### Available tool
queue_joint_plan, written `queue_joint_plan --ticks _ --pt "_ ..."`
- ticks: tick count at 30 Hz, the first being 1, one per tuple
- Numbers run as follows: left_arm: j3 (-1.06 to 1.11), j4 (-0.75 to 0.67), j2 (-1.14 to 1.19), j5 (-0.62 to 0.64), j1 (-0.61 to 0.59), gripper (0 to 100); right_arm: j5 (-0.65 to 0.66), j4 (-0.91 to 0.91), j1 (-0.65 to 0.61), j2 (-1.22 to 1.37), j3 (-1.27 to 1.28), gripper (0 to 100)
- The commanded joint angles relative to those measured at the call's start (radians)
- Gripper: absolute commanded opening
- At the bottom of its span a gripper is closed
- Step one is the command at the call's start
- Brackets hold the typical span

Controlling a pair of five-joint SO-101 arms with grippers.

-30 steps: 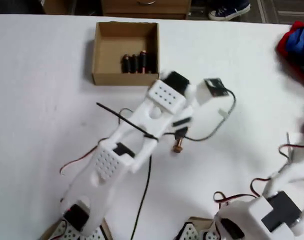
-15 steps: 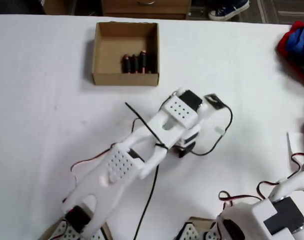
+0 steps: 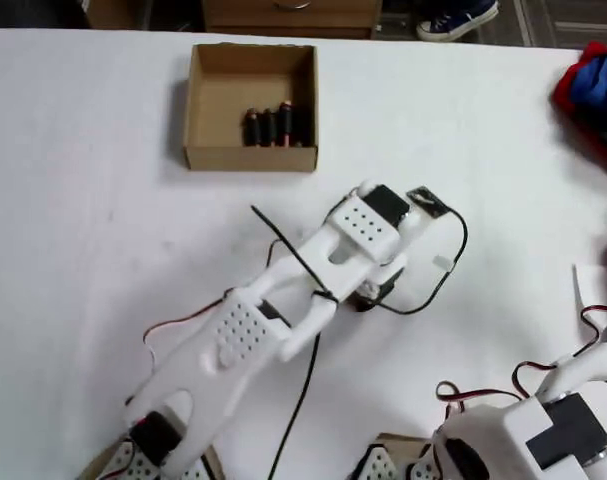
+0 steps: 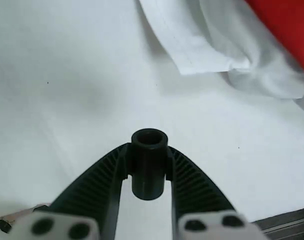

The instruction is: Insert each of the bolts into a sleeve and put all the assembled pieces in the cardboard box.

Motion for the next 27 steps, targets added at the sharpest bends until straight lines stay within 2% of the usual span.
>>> queue_joint_plan --ticks 1,3,6,15,22,25,27 --pt "-0.015 -0.012 0.002 0.008 -0.028 7 0.008 0.004 0.002 -0.062 -0.015 2.0" --pt "-0.008 0.008 -0.005 0.000 -0.031 3 0.008 0.004 0.002 -0.062 -0.015 2.0" --pt "-0.008 0.018 -0.011 -0.055 -0.081 3 0.008 0.004 0.002 -0.062 -0.015 2.0" --pt "0.056 0.018 -0.229 -0.671 -0.322 2 0.008 0.004 0.002 -0.062 -0.015 2.0" --pt "0.506 0.017 -0.479 -1.295 -0.496 2 0.005 0.004 -0.038 -0.062 -0.015 2.0" --pt "0.633 0.008 -0.539 -1.452 -0.559 2 0.002 0.004 -0.051 -0.062 -0.015 2.0" --pt "0.651 -0.005 -0.545 -1.462 -0.592 2 0.002 0.005 -0.062 -0.062 -0.015 2.0"
